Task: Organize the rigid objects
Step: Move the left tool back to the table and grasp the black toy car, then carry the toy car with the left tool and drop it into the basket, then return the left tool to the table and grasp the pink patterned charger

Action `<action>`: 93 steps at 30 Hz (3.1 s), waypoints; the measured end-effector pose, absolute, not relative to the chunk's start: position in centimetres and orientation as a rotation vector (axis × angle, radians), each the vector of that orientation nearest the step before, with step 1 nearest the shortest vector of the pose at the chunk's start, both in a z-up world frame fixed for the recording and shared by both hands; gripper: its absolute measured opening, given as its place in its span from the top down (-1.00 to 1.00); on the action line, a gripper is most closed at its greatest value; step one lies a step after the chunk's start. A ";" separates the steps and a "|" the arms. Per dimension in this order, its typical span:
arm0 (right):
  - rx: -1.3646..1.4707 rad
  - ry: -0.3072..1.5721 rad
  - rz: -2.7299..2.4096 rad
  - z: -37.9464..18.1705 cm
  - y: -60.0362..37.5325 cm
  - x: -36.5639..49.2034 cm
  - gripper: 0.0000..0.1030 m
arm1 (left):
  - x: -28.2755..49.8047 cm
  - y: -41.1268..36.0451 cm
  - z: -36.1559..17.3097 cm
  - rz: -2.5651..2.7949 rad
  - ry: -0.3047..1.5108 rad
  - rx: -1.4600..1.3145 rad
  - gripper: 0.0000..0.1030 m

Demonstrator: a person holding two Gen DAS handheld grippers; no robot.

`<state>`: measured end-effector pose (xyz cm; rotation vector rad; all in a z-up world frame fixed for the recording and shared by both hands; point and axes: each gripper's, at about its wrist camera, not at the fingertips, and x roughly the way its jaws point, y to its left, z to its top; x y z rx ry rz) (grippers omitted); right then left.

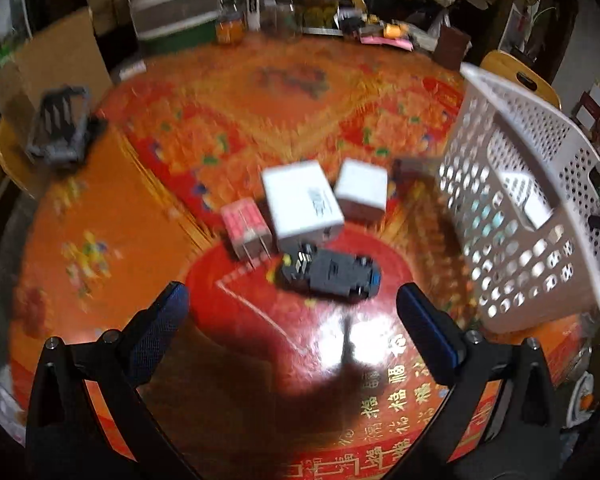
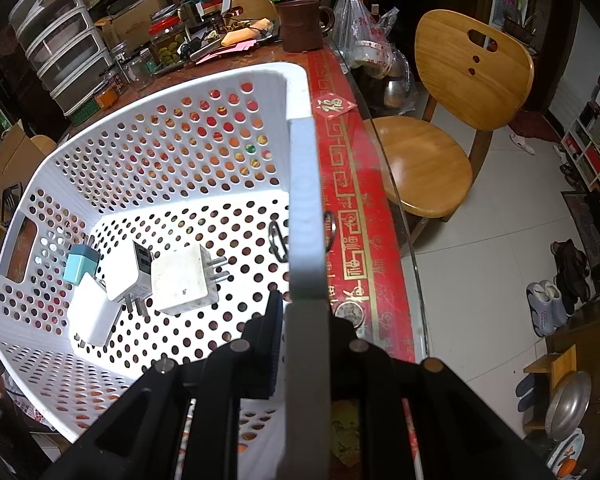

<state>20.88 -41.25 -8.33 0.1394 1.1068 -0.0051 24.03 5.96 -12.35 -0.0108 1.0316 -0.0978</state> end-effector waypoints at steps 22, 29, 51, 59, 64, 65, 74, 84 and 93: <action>0.141 1.103 0.002 -8.4 -41.3 20.9 0.73 | 25.9 2.4 -16.0 -0.112 1.053 0.024 -0.25; 0.140 1.103 0.003 -8.4 -41.3 20.9 0.73 | 25.1 3.8 -15.4 -0.127 1.026 0.000 -0.25; 0.137 1.095 0.008 -8.2 -41.2 20.8 0.73 | 23.3 -0.6 -1.3 -0.245 0.808 0.100 -0.25; 0.137 1.095 0.007 -8.2 -41.2 20.8 0.73 | 26.7 -10.2 -0.2 -0.401 0.887 0.215 -0.25; 0.138 1.097 0.008 -8.2 -41.2 20.8 0.73 | 29.5 -14.6 -2.5 -0.404 0.976 0.286 -0.25; 0.137 1.097 0.009 -8.2 -41.2 20.9 0.73 | 30.1 -15.3 -2.9 -0.404 0.992 0.294 -0.25; 0.136 1.099 0.022 -8.2 -41.1 20.9 0.73 | 33.4 -18.3 -7.0 -0.384 1.124 0.364 -0.25; 0.142 1.097 0.026 -8.2 -41.2 21.0 0.73 | 33.9 -19.2 -8.4 -0.408 1.168 0.391 -0.25; 0.137 1.098 0.015 -8.2 -41.2 21.0 0.73 | 32.4 -16.6 -5.1 -0.438 1.025 0.303 -0.57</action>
